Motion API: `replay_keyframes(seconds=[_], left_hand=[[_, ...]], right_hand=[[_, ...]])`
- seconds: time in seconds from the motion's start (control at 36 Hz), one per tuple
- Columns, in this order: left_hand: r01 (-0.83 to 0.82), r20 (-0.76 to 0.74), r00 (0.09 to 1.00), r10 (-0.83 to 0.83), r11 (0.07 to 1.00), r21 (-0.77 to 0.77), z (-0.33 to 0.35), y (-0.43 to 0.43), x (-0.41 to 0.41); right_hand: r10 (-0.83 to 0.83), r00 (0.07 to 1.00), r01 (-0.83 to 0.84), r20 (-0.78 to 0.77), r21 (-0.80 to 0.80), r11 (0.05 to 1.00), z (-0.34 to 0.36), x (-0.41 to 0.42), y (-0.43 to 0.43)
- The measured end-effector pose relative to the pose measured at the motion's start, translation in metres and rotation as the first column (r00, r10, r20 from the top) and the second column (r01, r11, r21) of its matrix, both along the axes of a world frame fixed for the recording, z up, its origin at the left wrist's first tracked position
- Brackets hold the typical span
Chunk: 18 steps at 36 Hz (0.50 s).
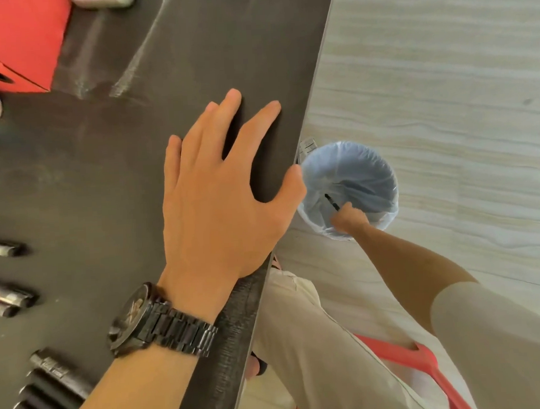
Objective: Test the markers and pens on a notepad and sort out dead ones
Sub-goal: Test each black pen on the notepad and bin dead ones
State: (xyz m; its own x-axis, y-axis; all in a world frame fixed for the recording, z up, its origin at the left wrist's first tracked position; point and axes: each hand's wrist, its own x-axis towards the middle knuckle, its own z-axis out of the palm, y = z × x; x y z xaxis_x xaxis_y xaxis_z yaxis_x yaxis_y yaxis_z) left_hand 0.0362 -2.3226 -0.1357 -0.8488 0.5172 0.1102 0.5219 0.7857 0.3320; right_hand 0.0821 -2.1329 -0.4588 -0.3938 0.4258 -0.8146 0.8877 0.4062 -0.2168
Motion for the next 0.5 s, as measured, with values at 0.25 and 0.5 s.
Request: replay_keyframes(seconds=[0.25, 0.5], left_hand=[[-0.007, 0.012, 1.000, 0.007, 1.000, -0.008, 0.001, 0.000, 0.001], [0.004, 0.025, 1.000, -0.004, 1.000, -0.013, -0.001, -0.001, 0.003]], right_hand=[[0.287, 0.957, -0.289, 0.032, 0.062, 0.955, 0.001, 0.017, -0.018], [0.239, 0.948, -0.219, -0.211, 0.112, 0.969, 0.046, 0.034, -0.005]])
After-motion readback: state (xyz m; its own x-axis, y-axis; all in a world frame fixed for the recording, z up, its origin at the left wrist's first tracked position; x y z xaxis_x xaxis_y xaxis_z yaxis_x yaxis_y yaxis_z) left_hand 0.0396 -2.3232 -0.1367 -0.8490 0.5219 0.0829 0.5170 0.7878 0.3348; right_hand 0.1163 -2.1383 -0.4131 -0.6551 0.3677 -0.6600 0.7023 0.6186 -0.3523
